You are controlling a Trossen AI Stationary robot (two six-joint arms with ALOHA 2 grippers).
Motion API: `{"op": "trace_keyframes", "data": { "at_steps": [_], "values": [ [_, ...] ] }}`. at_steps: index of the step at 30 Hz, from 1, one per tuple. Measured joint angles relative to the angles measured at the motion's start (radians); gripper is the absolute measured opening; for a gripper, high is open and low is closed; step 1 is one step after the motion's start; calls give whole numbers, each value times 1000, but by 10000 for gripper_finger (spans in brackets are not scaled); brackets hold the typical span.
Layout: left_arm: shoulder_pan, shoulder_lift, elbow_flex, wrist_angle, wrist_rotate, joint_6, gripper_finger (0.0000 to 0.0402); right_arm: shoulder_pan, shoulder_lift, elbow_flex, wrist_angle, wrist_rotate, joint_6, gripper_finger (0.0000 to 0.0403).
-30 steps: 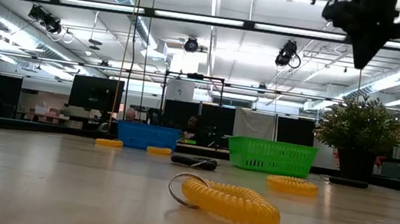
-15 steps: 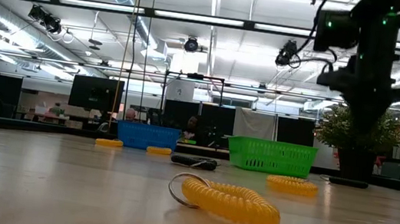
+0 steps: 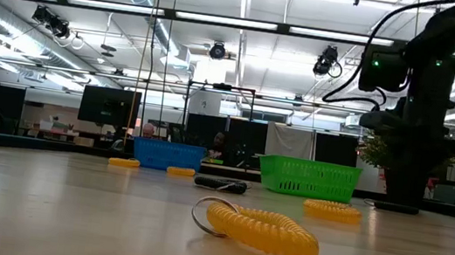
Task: Sort spring keychains
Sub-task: Put the black spring keychain into the green bin
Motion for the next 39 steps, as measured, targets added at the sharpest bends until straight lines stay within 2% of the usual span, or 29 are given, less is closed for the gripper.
{"op": "trace_keyframes", "data": {
  "at_steps": [7, 15, 22, 26, 32, 36, 39],
  "values": [
    [0, 0, 0, 0, 0, 0, 126, -27, 1, -65, 55, 7, 3, 135],
    [0, 0, 0, 0, 0, 0, 126, -43, 2, -141, 185, 24, 36, 137],
    [0, 0, -1, 0, 0, 0, 126, -43, -2, -181, 200, 26, 41, 136],
    [0, 0, -1, 0, 0, 0, 126, -43, -1, -194, 194, 22, 46, 110],
    [0, 0, -1, 2, 0, 5, 126, -43, -2, -194, 184, 17, 45, 15],
    [0, 0, -1, 2, -5, 6, 126, -43, -4, -168, 154, 4, 50, 12],
    [0, 0, -1, 3, -6, 7, 126, -32, -24, -124, 63, -49, 28, 5]
  ]
}}
